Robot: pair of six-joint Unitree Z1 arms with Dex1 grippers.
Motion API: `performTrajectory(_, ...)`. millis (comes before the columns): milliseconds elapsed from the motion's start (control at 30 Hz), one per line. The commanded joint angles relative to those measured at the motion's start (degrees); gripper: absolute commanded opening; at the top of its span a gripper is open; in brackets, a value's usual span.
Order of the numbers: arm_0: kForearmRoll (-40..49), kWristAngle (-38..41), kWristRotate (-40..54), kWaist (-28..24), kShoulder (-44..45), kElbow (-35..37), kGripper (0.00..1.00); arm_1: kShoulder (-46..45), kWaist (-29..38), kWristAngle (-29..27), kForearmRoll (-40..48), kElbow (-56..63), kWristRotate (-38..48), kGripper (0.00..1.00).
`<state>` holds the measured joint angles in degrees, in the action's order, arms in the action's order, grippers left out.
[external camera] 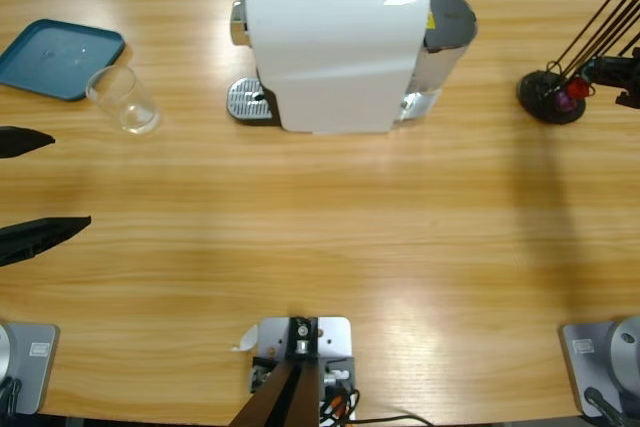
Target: Pour coffee
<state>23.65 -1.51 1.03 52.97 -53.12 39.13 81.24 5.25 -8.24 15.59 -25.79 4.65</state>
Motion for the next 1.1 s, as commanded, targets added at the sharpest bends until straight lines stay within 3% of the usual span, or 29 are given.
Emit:
performTrajectory(33,-0.43,-0.76,-1.24,-0.24,0.92,-3.36,0.991,-4.14,-0.41,0.06,-2.12,-0.66,-0.60,0.000)
performTrajectory(567,-0.80,-0.71,-1.30,-0.24,1.53,-3.54,0.991,-12.91,0.54,-2.47,-17.89,-12.88,-1.31,0.000)
performTrajectory(933,-0.97,-0.69,-1.56,-0.24,2.31,-4.42,0.991,-19.43,6.81,-5.03,-27.96,-20.89,-3.68,0.000)
performTrajectory(1000,-1.03,-0.69,-1.72,-0.24,2.66,-4.84,0.991,-21.07,9.64,-4.44,-29.19,-21.63,-4.21,0.000)
performTrajectory(1100,-1.15,-0.69,-1.74,-0.24,3.15,-5.12,0.991,-22.90,14.41,1.63,-29.83,-21.67,-9.34,0.000)
